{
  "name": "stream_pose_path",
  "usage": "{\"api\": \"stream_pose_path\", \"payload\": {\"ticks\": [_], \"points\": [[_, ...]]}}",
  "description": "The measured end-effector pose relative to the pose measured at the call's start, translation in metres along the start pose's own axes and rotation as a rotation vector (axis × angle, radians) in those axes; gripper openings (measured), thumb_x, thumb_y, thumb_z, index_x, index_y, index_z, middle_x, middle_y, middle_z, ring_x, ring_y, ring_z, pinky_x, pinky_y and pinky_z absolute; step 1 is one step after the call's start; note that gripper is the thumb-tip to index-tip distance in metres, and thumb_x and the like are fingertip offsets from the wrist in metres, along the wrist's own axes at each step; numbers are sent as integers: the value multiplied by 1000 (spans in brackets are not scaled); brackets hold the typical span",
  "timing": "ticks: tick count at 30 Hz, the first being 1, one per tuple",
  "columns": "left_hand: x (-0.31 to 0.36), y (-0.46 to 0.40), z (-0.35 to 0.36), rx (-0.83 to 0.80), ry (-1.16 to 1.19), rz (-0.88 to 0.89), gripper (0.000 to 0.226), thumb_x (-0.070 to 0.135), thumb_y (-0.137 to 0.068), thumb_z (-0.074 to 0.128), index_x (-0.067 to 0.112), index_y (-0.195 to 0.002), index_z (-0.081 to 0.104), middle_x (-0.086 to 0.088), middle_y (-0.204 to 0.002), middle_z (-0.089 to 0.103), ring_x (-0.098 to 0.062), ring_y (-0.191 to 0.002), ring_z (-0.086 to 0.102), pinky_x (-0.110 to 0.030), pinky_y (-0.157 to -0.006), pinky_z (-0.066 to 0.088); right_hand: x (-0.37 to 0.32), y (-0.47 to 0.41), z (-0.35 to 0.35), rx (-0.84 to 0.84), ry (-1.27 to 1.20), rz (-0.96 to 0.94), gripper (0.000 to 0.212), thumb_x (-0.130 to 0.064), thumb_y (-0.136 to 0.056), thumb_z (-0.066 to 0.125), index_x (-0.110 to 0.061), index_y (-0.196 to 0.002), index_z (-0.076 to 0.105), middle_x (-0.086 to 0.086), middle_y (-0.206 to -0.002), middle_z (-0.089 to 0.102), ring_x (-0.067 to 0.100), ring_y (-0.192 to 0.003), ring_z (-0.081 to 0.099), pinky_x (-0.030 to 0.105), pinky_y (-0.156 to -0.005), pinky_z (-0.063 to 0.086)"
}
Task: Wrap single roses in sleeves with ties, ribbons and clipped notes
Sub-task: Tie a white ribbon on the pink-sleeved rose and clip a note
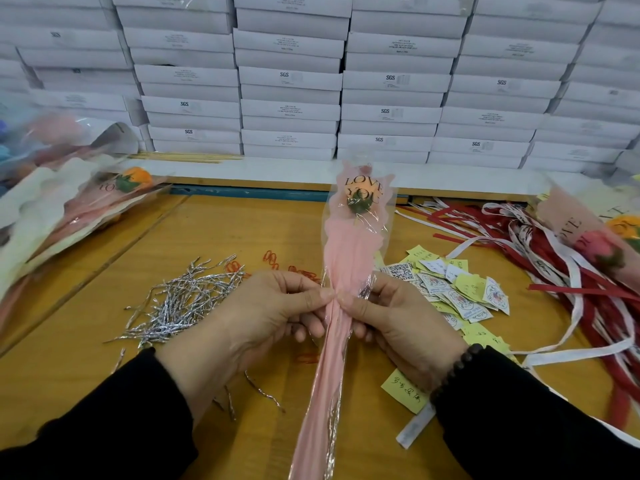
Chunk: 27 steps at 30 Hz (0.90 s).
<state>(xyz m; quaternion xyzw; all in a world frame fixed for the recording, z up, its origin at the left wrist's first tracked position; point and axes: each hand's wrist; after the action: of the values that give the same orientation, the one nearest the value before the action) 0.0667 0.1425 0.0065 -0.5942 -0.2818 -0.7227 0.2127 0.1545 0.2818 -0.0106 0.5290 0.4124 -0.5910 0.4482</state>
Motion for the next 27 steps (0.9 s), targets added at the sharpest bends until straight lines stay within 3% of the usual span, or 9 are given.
{"api": "stream_pose_path", "payload": {"ticks": [9, 13, 16, 19, 27], "points": [[0, 8, 1, -23, 7, 8, 8, 8, -64, 65, 3, -69, 63, -6, -45, 57, -8, -36, 50, -14, -33, 34, -1, 2, 4, -10, 4, -27, 20, -8, -80, 65, 2, -97, 63, 10, -66, 55, 4, -44, 47, 14, -44, 38], [-1, 8, 0, 34, 3, 38, 11, 10, -63, 65, 2, -71, 63, -5, -46, 53, -7, -37, 46, -13, -35, 33, -6, 4, 6, -40, -75, -12, 19, -17, -69, 67, -7, -85, 65, 3, -59, 61, 5, -44, 50, 13, -43, 41], [-2, 7, 0, 68, 0, 64, 14, 11, -63, 64, 1, -73, 63, -4, -46, 52, -6, -37, 44, -12, -35, 32, -8, 3, 5, -33, -173, 19, 5, -6, -77, 62, -6, -78, 57, 5, -53, 61, 7, -42, 54, 14, -42, 44], [-2, 7, 1, 69, -7, 89, 11, 11, -64, 64, 3, -71, 64, -4, -47, 52, -6, -38, 43, -13, -36, 31, -8, 4, 4, -14, -221, 47, 7, 4, -82, 58, -3, -79, 55, 9, -53, 61, 10, -43, 57, 15, -42, 46], [-2, 5, 1, 79, 6, 137, 5, 6, -73, 60, 4, -69, 59, -3, -44, 49, -5, -35, 41, -12, -34, 30, -6, 5, 4, 20, -156, 105, 2, -1, -80, 62, -1, -78, 61, 7, -57, 63, 10, -45, 59, 15, -43, 47]]}}
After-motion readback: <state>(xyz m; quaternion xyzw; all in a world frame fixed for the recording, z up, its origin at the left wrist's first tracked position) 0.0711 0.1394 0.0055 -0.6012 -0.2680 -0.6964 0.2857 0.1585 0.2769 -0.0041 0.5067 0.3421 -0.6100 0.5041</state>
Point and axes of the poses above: each hand's wrist, its own y-axis away from the middle knuckle, its own z-axis out of the palm, x = y × z
